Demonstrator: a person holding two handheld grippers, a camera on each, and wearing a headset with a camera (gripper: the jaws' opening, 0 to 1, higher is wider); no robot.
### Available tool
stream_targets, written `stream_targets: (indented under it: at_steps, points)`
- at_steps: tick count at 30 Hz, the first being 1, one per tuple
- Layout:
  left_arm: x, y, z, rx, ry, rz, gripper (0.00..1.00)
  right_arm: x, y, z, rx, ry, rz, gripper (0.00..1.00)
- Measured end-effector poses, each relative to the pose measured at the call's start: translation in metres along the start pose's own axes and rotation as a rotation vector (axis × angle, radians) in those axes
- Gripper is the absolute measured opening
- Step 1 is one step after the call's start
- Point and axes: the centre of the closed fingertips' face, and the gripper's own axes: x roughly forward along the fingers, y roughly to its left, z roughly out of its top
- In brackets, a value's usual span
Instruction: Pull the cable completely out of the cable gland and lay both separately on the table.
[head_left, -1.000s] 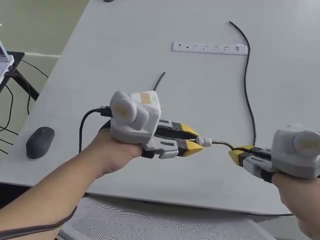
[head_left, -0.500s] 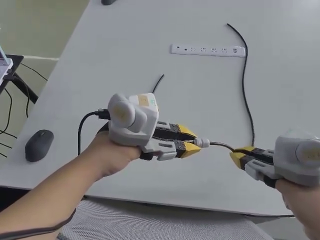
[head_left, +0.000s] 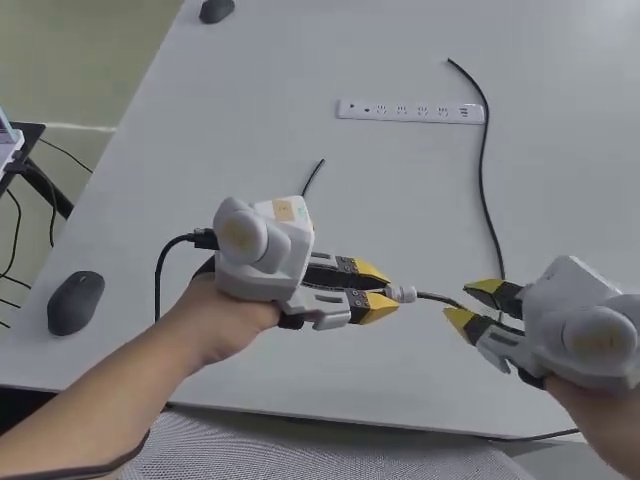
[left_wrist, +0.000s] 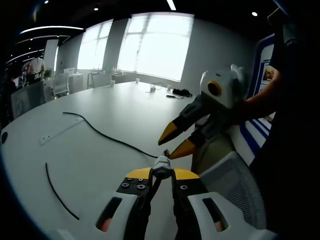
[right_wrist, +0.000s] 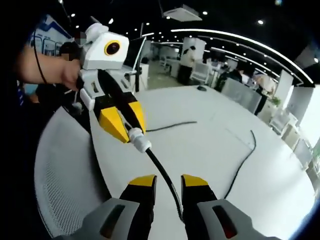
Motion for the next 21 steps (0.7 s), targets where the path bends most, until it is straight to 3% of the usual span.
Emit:
stream_targets:
  at_steps: [5,9,13,16,21]
  points:
    - [0.0,0.0,0.0,0.001,0.001,-0.001,0.15,0.005,0.01,0.01,-0.171,0.022,-0.016,0.11]
    - [0.0,-0.001,-0.003,0.002,0.007,-0.001,0.15,0.007,0.013,0.013,-0.217,0.033,-0.027,0.07]
    - [0.0,-0.002,-0.004,0.003,0.009,0.0,0.15,0.008,0.019,0.016,-0.321,0.039,-0.025,0.05]
    - [0.001,-0.003,-0.004,0.006,0.009,0.0,0.15,0.008,0.023,0.016,-0.35,0.048,-0.02,0.02]
    - [0.002,-0.003,-0.006,0.009,0.015,-0.001,0.15,0.009,0.022,0.014,-0.329,0.048,-0.022,0.01]
